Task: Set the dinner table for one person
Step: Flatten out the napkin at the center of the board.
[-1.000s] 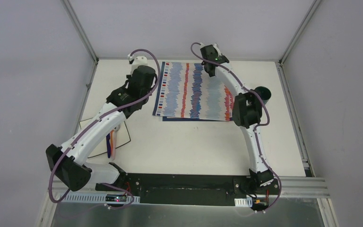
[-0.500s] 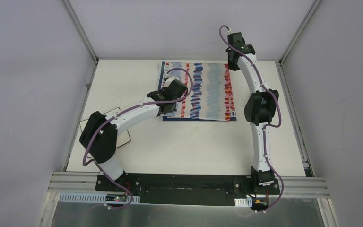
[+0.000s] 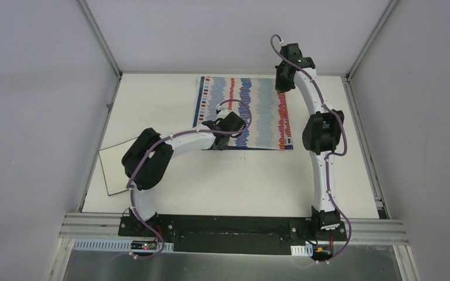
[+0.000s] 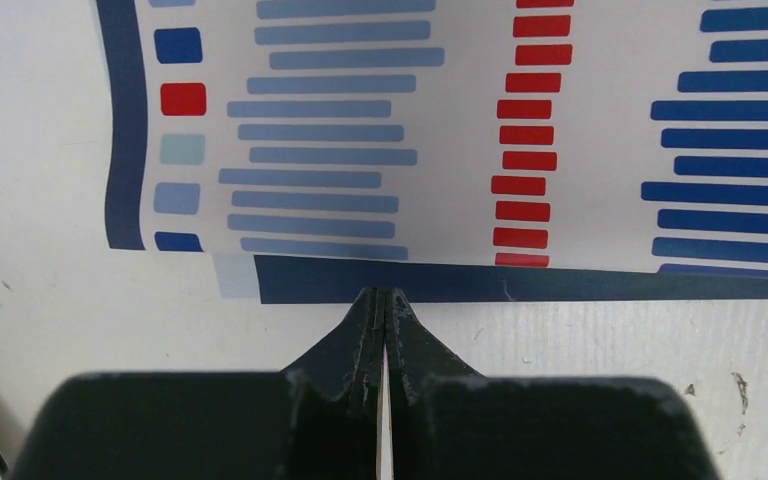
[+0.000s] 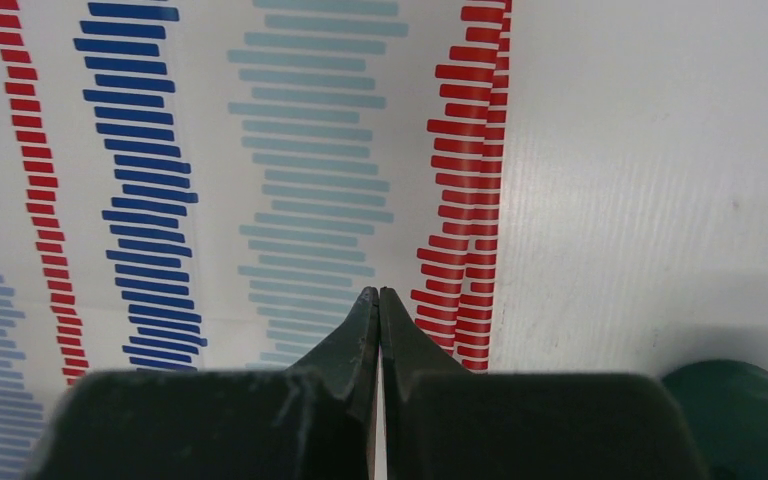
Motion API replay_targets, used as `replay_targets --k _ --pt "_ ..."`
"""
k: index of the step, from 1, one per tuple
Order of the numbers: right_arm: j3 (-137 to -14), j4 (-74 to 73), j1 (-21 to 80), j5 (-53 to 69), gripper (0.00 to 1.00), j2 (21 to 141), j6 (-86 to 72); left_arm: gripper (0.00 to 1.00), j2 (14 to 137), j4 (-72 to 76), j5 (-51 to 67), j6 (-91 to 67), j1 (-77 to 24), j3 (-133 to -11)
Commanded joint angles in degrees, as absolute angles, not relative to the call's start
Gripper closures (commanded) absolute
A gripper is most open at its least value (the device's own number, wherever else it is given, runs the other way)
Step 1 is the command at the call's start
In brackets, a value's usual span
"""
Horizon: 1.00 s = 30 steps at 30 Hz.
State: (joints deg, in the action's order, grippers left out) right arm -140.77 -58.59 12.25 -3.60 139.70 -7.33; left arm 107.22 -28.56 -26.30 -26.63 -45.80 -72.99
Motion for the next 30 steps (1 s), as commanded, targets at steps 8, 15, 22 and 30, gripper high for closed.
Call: replay_targets --k 8,15,22,30 --pt "-142.6 -57.4 11.4 5.5 1.00 142.0 -9.9 1.00 107.8 -25.6 -29.2 -28.1 -47.3 -74.2" --pt "-140.8 -56.7 11.3 6.7 1.00 142.1 -9.8 1.00 107.8 -25.7 -31.4 -25.9 -48.5 -78.1" --pt "-140.2 -56.4 11.3 6.7 1.00 142.4 -9.6 1.00 115.4 -26.4 -34.2 -23.8 -48.4 -83.5" --pt "-140.5 -56.6 11.3 6.9 1.00 143.2 -10.0 1.00 120.8 -27.0 -32.6 -24.7 -48.3 -84.9"
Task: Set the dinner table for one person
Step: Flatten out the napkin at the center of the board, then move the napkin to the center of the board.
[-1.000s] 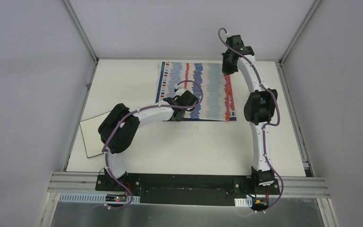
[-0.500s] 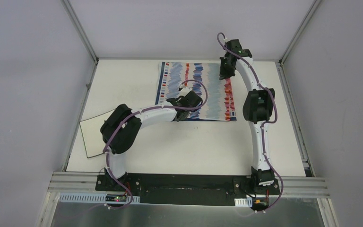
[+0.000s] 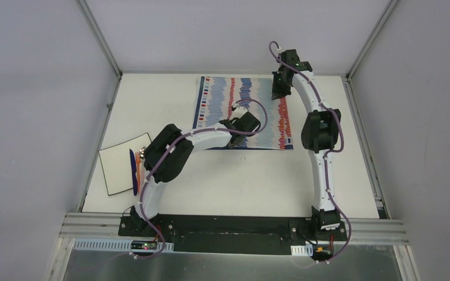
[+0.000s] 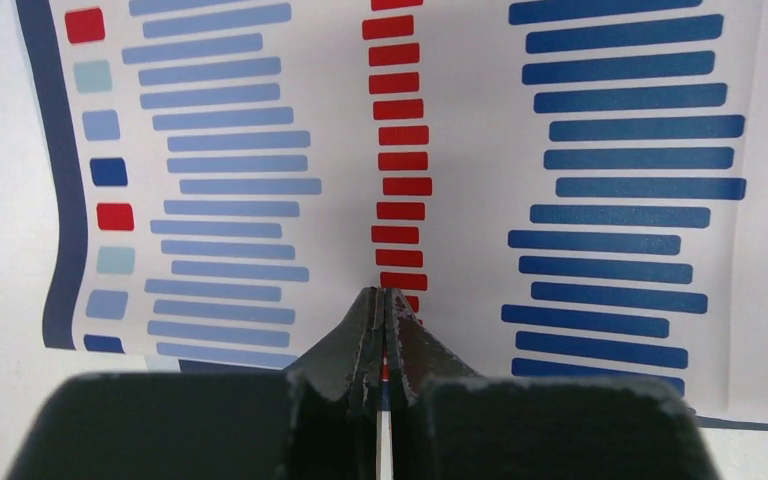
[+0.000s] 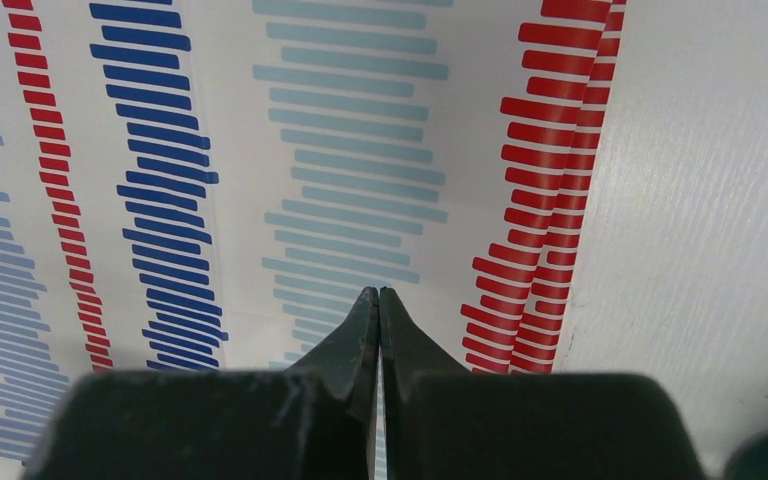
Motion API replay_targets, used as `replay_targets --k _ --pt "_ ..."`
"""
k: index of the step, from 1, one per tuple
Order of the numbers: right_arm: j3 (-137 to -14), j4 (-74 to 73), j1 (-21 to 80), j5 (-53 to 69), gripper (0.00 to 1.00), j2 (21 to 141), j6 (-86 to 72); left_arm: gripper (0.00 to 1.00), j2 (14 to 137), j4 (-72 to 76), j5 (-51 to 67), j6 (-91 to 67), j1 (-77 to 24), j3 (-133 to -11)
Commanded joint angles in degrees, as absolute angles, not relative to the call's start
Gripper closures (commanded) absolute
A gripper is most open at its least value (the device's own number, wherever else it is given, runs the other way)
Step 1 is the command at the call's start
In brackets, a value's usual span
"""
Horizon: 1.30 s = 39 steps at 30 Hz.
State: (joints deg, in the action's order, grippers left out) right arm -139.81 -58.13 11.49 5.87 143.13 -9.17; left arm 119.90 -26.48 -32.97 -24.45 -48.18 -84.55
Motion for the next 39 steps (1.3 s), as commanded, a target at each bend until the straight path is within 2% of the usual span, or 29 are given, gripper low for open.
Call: replay_targets --k 1,13,19,25,31,39 --pt "-140.4 -56.7 11.3 6.9 1.00 143.3 -10.1 1.00 120.7 -27.0 -32.6 -24.7 -48.3 -84.7" --pt "-134.6 -56.9 11.2 6.7 1.00 145.4 -12.1 1.00 115.1 -28.0 -32.2 -27.0 -46.9 -76.9" --pt "-130.2 -60.3 11.1 -1.7 1.00 144.5 -12.2 1.00 112.1 -28.9 -32.3 -27.3 -45.5 -74.3" --pt "-113.6 -58.3 11.1 -9.8 1.00 134.9 -13.6 1.00 110.0 -29.0 -31.6 -27.2 -43.1 -72.0" --pt "-94.8 -52.6 12.8 -6.3 1.00 125.4 -17.3 1.00 109.7 -28.9 -30.8 -27.0 -40.2 -70.8" --pt "-72.2 -45.8 28.5 -5.0 1.00 115.0 -21.2 1.00 106.5 -27.9 -30.1 -25.2 -33.6 -68.4"
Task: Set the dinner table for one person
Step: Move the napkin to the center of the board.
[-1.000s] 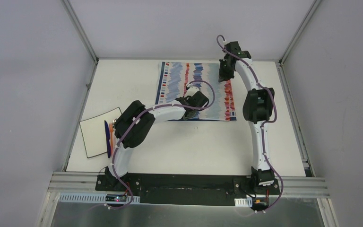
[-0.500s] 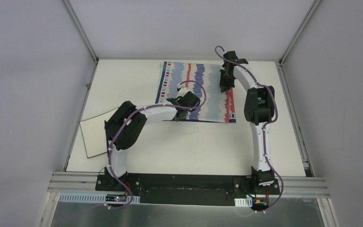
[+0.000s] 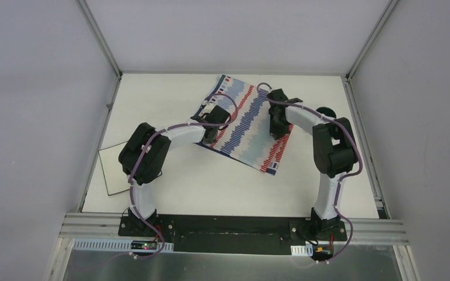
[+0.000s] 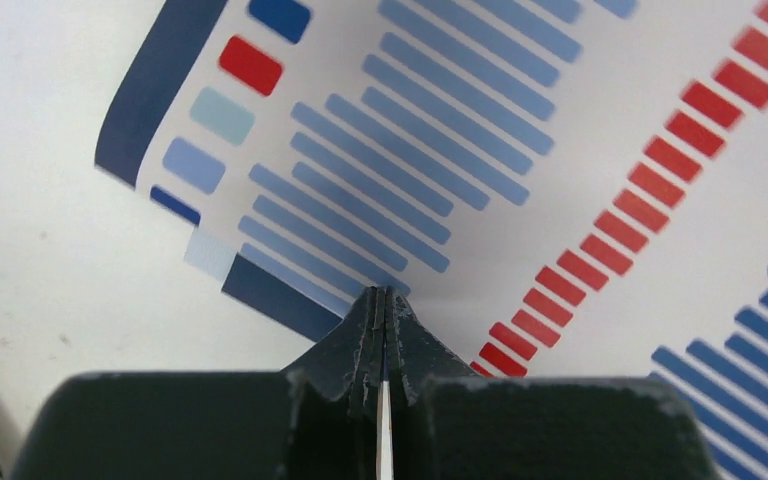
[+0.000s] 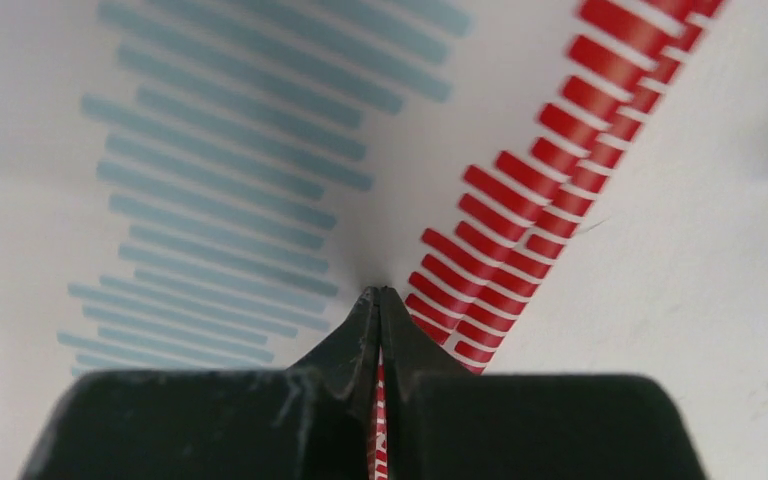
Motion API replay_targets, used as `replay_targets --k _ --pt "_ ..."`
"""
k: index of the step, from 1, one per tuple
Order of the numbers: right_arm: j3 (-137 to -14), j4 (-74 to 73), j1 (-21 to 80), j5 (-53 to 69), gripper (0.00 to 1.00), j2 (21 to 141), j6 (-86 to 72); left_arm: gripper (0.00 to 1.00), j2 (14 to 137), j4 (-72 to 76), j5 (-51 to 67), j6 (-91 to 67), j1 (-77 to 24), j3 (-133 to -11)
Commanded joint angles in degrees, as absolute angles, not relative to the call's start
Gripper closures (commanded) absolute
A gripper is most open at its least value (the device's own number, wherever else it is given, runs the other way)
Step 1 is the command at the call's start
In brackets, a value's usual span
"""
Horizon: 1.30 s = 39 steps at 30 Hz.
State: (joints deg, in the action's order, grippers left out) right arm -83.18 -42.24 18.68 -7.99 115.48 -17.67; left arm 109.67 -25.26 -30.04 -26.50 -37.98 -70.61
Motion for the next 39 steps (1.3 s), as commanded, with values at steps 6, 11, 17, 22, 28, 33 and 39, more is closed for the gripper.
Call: replay_targets --k 6,11,17,22,28,33,39 --pt "-62.0 -41.7 40.7 -2.1 1.00 107.4 -27.6 1.00 101.8 -27.9 -29.4 -23.1 -28.3 -67.9" --pt "-59.5 -42.1 48.7 -1.0 1.00 103.0 -31.0 1.00 99.6 -27.8 -27.8 -21.4 -23.7 -68.5" --pt "-63.7 -43.7 52.3 -3.2 1.00 101.1 -31.3 1.00 99.2 -28.2 -25.3 -19.9 -21.5 -72.5" --pt "-73.3 -48.5 49.7 -14.0 1.00 100.3 -26.7 1.00 90.5 -28.8 -21.8 -22.2 -24.1 -71.6" --pt "-88.0 -50.0 41.6 -18.6 1.00 102.8 -20.7 1.00 86.4 -30.1 -20.5 -26.0 -31.8 -68.8" --pt "-101.8 -51.5 34.0 -16.1 1.00 110.3 -16.8 1.00 88.0 -29.2 -20.6 -32.1 -37.2 -64.1" --pt "-121.5 -56.3 27.5 -10.8 1.00 123.4 -13.9 1.00 89.4 -28.2 -21.6 -35.6 -42.1 -60.7"
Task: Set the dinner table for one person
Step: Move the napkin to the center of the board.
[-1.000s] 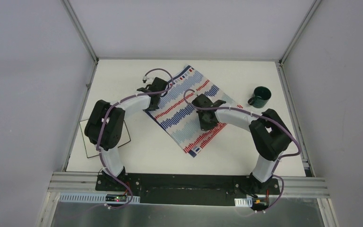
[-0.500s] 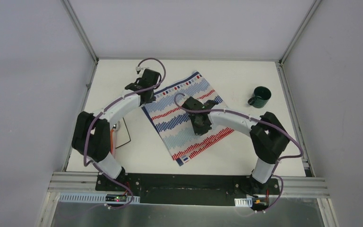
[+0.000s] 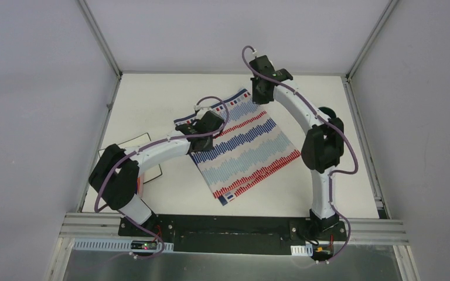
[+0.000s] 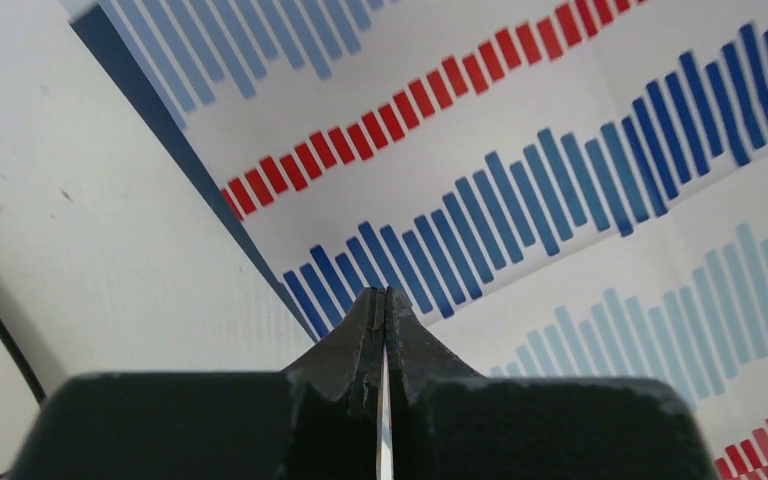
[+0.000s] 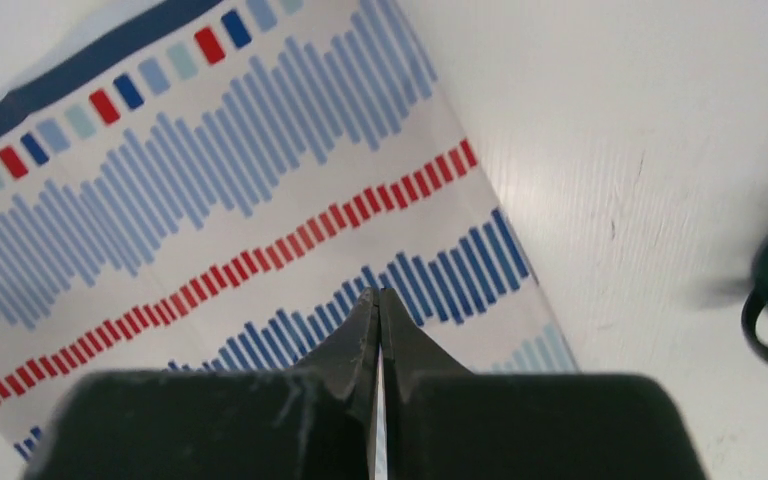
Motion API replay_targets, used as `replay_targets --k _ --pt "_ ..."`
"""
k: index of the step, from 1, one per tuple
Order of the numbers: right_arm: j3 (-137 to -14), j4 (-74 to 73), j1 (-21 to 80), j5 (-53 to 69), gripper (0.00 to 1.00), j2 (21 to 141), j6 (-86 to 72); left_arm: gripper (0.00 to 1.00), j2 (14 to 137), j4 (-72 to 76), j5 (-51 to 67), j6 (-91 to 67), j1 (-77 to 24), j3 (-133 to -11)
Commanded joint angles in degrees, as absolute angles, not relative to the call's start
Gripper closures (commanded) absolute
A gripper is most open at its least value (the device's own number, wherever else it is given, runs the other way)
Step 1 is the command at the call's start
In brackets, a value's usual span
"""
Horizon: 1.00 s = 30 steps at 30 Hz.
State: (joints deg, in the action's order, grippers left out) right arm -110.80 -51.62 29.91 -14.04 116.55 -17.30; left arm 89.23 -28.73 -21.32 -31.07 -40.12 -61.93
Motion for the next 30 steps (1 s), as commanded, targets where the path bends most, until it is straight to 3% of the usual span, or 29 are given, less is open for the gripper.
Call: replay_targets --k 1,5,9,30 --pt "-125.6 -57.9 27.2 -10.1 1.00 126.1 -13.5 1.00 89.6 -28.2 -21.6 -36.0 -42.8 -60.4" --pt "-137.4 -62.5 26.8 -9.3 1.00 135.3 -12.3 1.00 90.2 -28.2 -21.5 -37.2 -44.4 -59.8" --pt "-141.5 -62.8 26.1 -7.8 1.00 139.7 -12.4 1.00 91.1 -28.0 -21.3 -38.1 -45.1 -58.9" --pt "-132.4 -56.5 20.8 -4.9 1.00 143.9 -14.1 1.00 94.3 -26.6 -19.6 -41.2 -46.8 -56.0"
